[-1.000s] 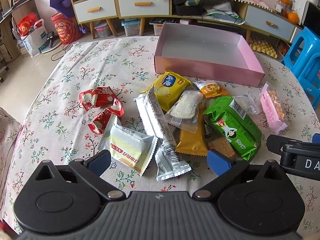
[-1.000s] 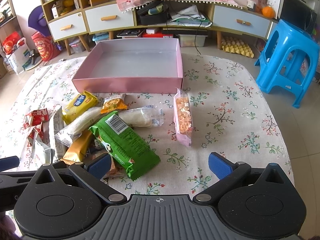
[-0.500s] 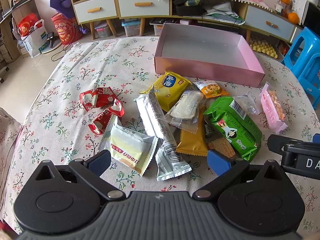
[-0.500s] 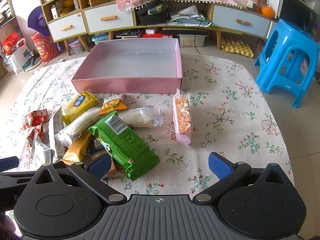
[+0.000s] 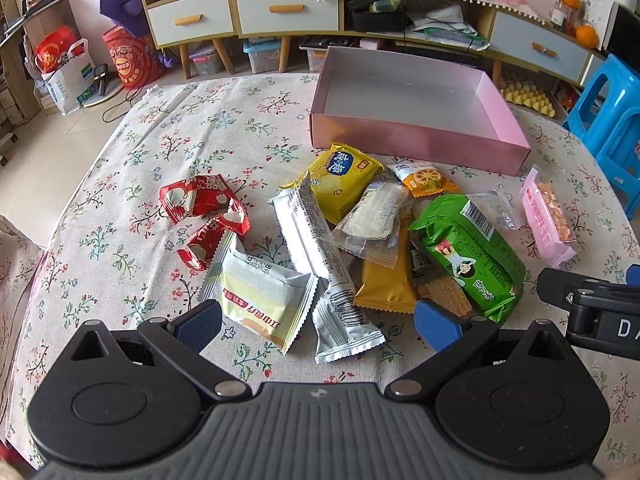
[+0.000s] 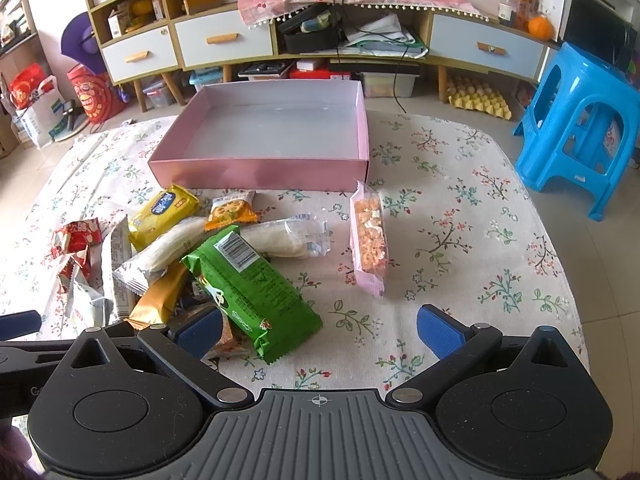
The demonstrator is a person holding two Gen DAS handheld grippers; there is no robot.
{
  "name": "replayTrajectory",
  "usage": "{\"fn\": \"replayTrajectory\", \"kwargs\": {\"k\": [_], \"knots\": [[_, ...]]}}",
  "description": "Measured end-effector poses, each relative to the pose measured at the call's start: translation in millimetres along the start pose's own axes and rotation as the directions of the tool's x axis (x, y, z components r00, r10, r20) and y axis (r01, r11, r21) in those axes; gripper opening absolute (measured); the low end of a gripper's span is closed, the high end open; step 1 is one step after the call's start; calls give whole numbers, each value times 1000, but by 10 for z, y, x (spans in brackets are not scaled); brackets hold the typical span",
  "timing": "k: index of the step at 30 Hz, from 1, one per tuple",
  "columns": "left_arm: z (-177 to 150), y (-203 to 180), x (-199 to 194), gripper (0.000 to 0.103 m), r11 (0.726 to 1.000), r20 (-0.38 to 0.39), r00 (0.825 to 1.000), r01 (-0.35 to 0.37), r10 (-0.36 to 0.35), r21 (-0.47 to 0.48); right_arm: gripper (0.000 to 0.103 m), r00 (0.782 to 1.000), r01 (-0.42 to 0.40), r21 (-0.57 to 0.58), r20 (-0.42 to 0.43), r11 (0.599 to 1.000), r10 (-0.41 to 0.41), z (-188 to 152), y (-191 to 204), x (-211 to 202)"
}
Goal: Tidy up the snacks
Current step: 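Grasp the clear rice-cake bag with the left gripper while the right grasps the green biscuit pack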
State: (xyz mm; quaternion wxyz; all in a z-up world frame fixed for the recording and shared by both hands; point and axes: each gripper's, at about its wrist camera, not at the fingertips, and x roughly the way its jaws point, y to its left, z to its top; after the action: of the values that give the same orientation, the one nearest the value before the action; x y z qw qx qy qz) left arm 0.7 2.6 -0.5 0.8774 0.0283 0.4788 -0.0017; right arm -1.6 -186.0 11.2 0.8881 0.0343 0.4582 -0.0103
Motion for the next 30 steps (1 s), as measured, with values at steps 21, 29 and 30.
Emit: {"fn": "replayTrajectory", "kwargs": {"k": [21,29,30], "knots": [[236,310,271,93,990,31,995,89,-93,114,102,990,-137,-196,18,971,143,139,18,293],[406,295,353,72,959,51,966,244,-253,146,90,970,-241,-216,-42,946,238,129,60,474],[433,285,366,66,953,57,961,259,-271,155,89,970,-244,-214,-47,946,239,128,57,489]]}}
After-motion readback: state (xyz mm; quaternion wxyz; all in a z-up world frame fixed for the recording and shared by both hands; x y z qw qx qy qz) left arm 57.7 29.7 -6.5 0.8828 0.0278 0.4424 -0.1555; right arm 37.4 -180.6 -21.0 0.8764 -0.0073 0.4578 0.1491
